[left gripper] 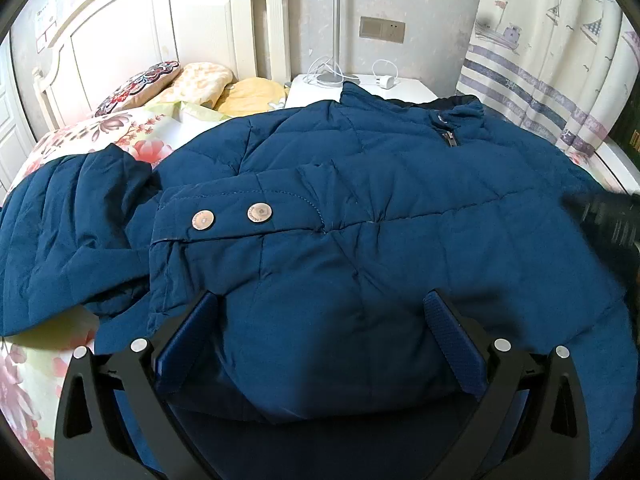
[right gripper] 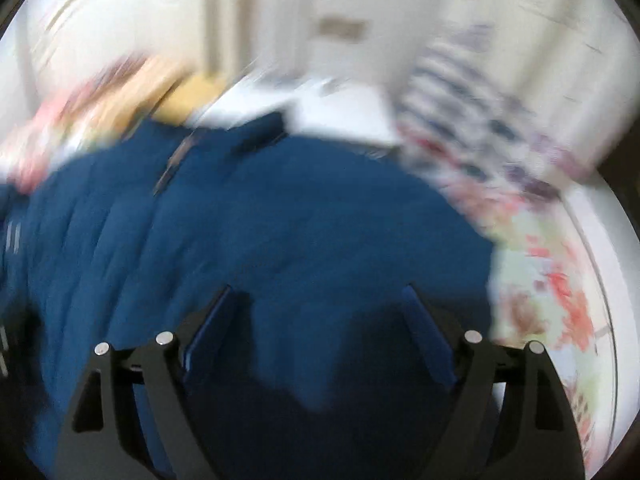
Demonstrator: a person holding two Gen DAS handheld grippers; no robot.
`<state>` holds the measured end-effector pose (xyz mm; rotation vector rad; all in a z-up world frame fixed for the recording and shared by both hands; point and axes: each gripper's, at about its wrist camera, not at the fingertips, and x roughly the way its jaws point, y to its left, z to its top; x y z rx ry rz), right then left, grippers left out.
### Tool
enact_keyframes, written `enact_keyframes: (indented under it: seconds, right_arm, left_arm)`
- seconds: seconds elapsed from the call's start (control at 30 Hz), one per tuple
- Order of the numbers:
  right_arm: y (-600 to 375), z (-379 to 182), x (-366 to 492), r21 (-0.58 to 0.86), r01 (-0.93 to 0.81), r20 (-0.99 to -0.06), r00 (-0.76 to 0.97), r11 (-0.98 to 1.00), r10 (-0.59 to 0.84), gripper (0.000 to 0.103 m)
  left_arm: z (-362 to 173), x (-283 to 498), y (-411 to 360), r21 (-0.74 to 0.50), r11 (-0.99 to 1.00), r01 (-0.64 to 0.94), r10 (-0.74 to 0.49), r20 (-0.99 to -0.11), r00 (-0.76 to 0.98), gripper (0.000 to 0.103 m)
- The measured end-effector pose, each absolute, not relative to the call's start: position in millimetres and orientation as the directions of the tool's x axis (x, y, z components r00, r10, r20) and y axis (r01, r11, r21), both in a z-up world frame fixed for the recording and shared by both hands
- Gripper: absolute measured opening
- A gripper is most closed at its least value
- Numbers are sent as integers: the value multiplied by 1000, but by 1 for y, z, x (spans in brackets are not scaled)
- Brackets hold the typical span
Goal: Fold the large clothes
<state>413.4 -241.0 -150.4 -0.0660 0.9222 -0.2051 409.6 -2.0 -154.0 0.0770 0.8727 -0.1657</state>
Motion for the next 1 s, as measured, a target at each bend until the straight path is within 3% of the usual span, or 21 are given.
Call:
enact_keyframes:
  seconds: [0.07, 0.2, 0.3, 0.37, 0.43, 0.57, 0.63, 0.73, 0.77, 0.87, 1.0]
  right_arm:
    - [-234, -156, 410, -182, 158, -767, 594, 971, -240, 84]
    - [-239, -132, 385, -53, 250, -766, 611, 967, -200, 85]
    - [-228, -128, 367, -17, 195, -748, 648, 981, -142, 93]
    - [-211, -150, 363, -58, 109, -808, 579, 992, -111, 94]
    - [-201, -154, 352, -109, 93, -791, 595, 990, -143, 94]
    - [-199, -137, 321, -35, 132, -766, 634, 991, -111, 94]
    - [-185, -136, 303, -41, 93, -737, 669, 995, -93, 101]
    - [-167, -166, 299, -152, 20, -792, 596, 988, -134, 100]
    - [-167, -167, 295, -144, 30, -773, 621, 989, -131, 100]
    - [-176, -165, 294, -90, 36, -782, 616, 995, -93, 100]
    - [-180, -166, 292, -74, 33, -780, 621, 997, -78, 101]
  left_arm:
    - [-154, 410, -2, -3, 984, 176, -115, -767, 631, 99]
    - [-155, 410, -2, 0, 984, 176, -113, -768, 631, 99]
    - [-155, 410, -3, 13, 985, 175, -102, -770, 629, 99]
    - [-155, 410, -5, 22, 984, 174, -94, -772, 629, 99]
    - [-154, 409, -3, 18, 984, 177, -100, -770, 630, 99]
    - [-140, 382, 6, -12, 986, 169, -121, -752, 649, 99]
    - [-132, 357, 13, -41, 984, 176, -149, -736, 660, 99]
    - [-153, 343, 22, -25, 982, 188, -129, -817, 562, 99]
    - [-158, 340, 27, -34, 981, 192, -135, -829, 543, 99]
    - [-143, 323, 61, -180, 959, 217, -273, -785, 556, 99]
    - [-109, 301, 182, -484, 875, 21, -345, -592, 728, 99]
